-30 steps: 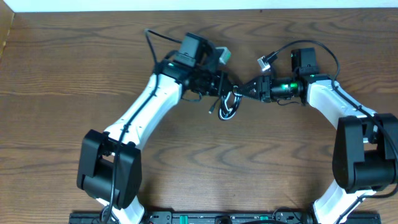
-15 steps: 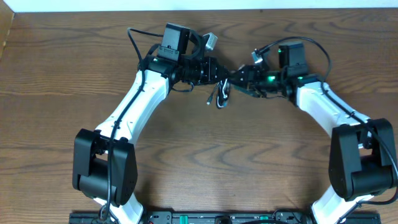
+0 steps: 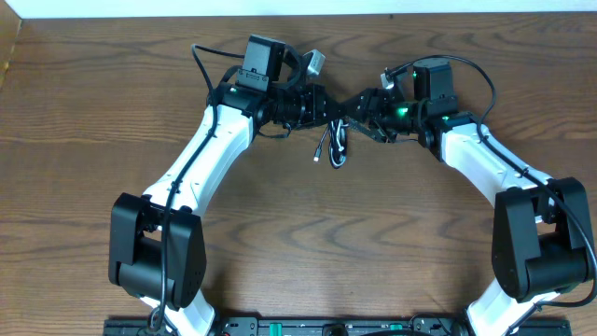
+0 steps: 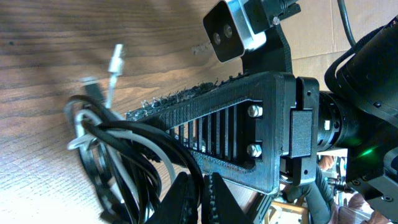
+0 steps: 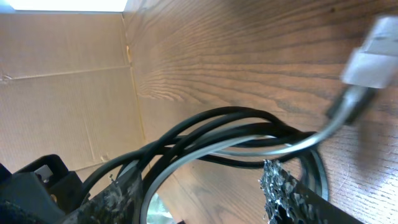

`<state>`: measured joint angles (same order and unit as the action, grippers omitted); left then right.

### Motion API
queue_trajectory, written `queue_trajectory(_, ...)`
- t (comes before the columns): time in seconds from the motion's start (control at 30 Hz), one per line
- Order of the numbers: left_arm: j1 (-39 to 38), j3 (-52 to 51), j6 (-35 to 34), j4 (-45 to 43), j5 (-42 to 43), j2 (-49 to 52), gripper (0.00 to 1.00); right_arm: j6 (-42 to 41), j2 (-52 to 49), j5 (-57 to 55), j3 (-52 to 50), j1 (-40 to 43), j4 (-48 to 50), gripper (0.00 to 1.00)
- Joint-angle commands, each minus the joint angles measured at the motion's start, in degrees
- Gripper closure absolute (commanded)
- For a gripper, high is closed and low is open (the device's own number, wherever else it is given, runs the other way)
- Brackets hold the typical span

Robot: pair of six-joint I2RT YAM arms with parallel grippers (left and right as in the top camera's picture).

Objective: Untangle cables

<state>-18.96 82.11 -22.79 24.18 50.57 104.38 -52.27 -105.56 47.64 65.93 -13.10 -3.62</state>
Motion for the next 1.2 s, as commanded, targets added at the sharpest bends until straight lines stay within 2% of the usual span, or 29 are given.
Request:
queue_trajectory(0.0,-0.1,0.0,-1.4,0.2,1.6,0.3,0.93,-1.7,0.3,-0.9,0.1,-0.8,0.5,0.42)
queue_trajectory(0.4,-0.1,0.0,-1.6,-0.9,1.5,0.3,0.92,-4.5,-6.4,-0.6,0.1,-4.6,4.2,0.45)
queue_trajectory(0.53,0.4,0.0,-3.6,-4.0,1.8,0.3,0.93,-4.5,-10.0,-0.5,0.1,-5.8,4.2,0.47)
queue_trajectory(0.67,2.2,0.2,-6.6,-9.9,7.6,0.3,0.93,-4.1,-13.5,-0.4,0.0,-5.7,3.8,0.50)
queue_trajectory(0.9,6.4,0.4,-14.6,-17.8,16.1,-0.4,0.93,0.3,-15.6,0.7,0.0,-5.7,3.1,0.52)
queue_trajectory(1.1,7.8,0.4,-15.0,-17.7,16.9,-3.0,0.92,8.4,-15.1,2.8,0.0,-4.9,3.1,0.53)
queue_trajectory(1.17,7.8,0.4,-15.0,-17.6,16.9,-3.5,0.93,10.6,-14.1,4.7,0.0,-3.8,2.8,0.56)
